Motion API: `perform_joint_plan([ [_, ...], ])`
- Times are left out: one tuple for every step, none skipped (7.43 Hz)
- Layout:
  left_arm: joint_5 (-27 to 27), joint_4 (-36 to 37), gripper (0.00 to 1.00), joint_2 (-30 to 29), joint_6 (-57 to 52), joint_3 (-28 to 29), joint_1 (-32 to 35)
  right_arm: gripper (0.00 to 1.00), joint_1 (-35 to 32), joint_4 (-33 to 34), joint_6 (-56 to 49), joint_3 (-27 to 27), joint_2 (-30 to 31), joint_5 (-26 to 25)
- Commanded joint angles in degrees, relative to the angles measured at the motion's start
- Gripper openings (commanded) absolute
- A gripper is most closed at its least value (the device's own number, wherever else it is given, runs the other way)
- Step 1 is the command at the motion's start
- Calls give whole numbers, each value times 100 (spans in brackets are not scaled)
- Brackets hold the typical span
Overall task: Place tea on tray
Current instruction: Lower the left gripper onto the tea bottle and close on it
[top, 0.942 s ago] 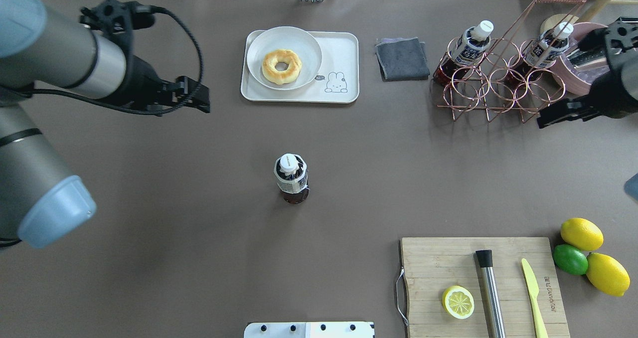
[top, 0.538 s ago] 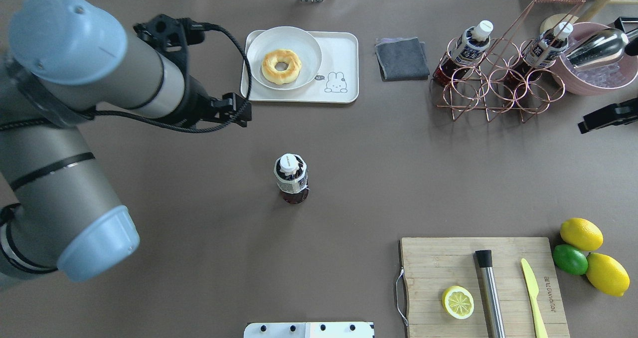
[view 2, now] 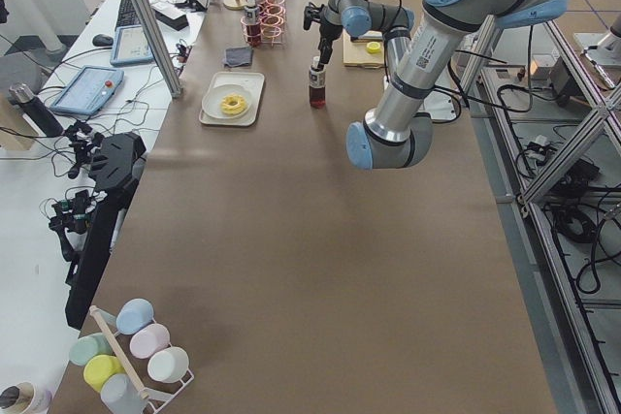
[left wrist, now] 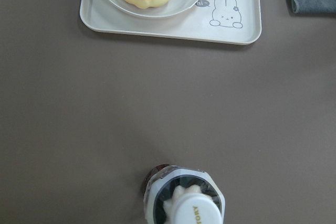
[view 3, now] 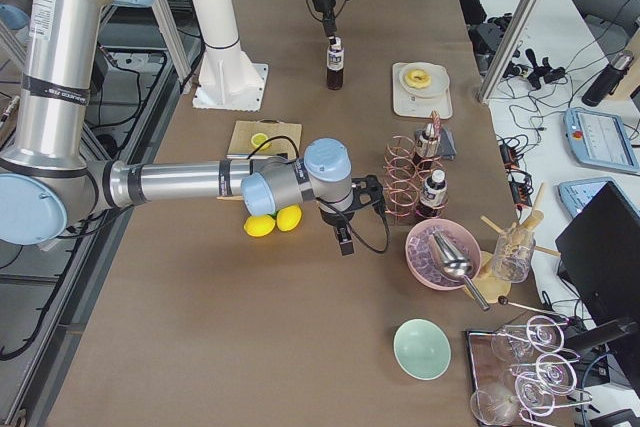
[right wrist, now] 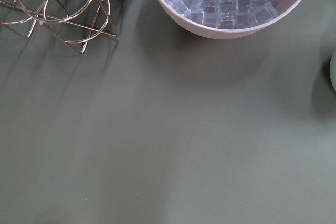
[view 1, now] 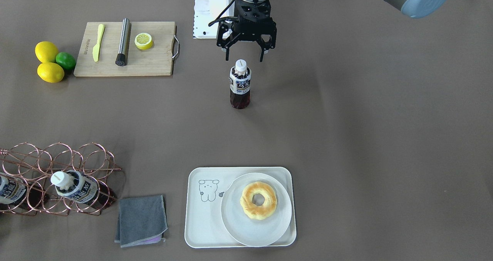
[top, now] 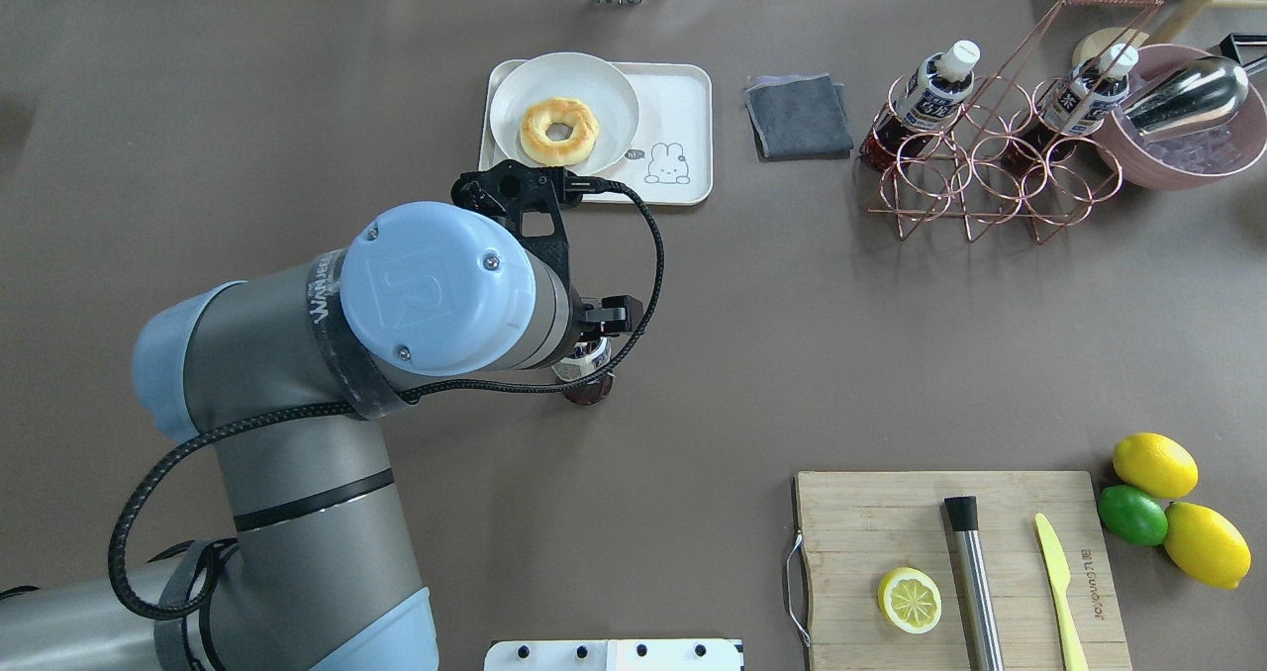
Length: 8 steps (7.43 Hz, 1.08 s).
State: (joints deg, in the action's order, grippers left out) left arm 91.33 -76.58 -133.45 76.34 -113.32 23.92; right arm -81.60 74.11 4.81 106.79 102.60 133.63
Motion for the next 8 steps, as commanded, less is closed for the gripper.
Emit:
perform_joint_plan([
  [-449, 2, 97, -76, 4, 213, -45, 100, -66, -20, -33, -18, -3, 23],
  [-458, 2, 92, -58, -14, 257, -62, 100, -66, -20, -42, -18, -3, 23],
  [-458, -6, 91, -58, -22, 266, -115, 100, -66, -20, -42, -18, -3, 23],
  [-458, 2, 89, -67, -23, 266, -185, 100, -75, -20, -42, -18, -3, 23],
  [-458, 2, 87, -111, -14, 266, -229, 100, -84, -20, -42, -18, -3, 23],
  [-493, 2, 80, -155, -5, 266, -247, 100, -92, -20, -42, -9, -3, 32],
  [-494, 2, 63, -155, 4, 266, -291, 100, -110, -20, -42, 0, -3, 32],
  [-494, 11, 49, -181, 13, 258, -282, 100, -119, -20, -42, 9, -3, 32],
])
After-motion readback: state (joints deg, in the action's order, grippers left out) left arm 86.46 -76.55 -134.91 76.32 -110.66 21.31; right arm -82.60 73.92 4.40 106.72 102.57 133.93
